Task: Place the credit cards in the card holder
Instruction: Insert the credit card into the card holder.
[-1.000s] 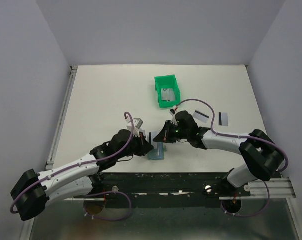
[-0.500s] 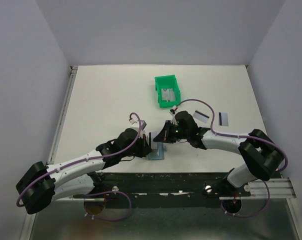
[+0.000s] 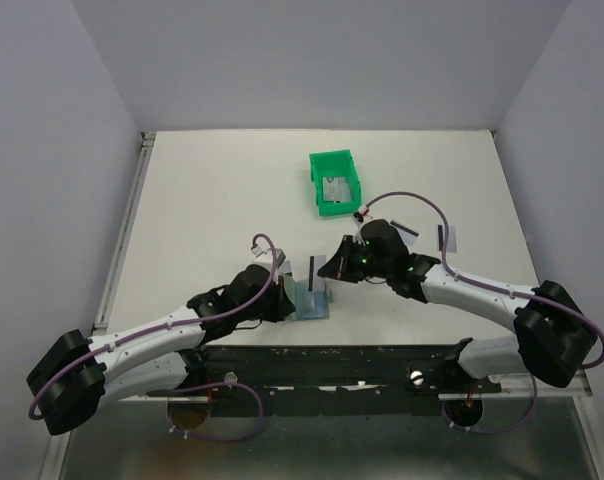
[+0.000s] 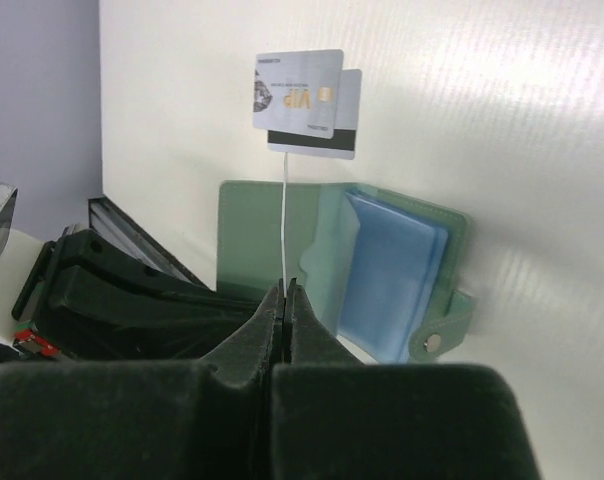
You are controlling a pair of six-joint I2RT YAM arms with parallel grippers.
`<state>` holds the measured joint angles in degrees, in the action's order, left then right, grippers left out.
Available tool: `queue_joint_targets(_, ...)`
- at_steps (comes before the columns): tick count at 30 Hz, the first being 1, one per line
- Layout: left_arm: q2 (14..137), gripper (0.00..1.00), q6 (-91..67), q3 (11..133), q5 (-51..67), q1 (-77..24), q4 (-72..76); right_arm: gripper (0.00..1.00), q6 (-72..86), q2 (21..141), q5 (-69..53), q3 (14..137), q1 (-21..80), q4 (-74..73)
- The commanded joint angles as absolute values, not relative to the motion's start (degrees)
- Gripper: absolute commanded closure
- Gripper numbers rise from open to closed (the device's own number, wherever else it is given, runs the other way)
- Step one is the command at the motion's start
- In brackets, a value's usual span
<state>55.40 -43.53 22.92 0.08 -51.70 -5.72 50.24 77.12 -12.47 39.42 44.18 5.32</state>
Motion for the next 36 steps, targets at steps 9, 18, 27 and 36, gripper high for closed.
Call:
queue_joint_targets(9,54.8,1.00,-44.6,21.1,-1.0,-51.3,-6.0,1.00,47.0,75.8,-4.5,41.9,44.4,-9.6)
queue_joint_targets(18,55.9,1.00,-45.0,20.9,-0.7,-51.3,-5.4,1.00,46.2,79.1,-4.2,43.5,44.5,-12.4)
queue_joint_targets(27,56.4,1.00,-44.7,21.0,-0.4,-51.3,-5.0,1.00,46.8,81.8,-3.9,44.4,44.5,-12.6)
queue_joint_targets(36,57.1,1.00,-44.6,21.5,-0.1,-51.3,-4.6,1.00,47.0,83.1,-4.4,44.8,44.5,-11.6)
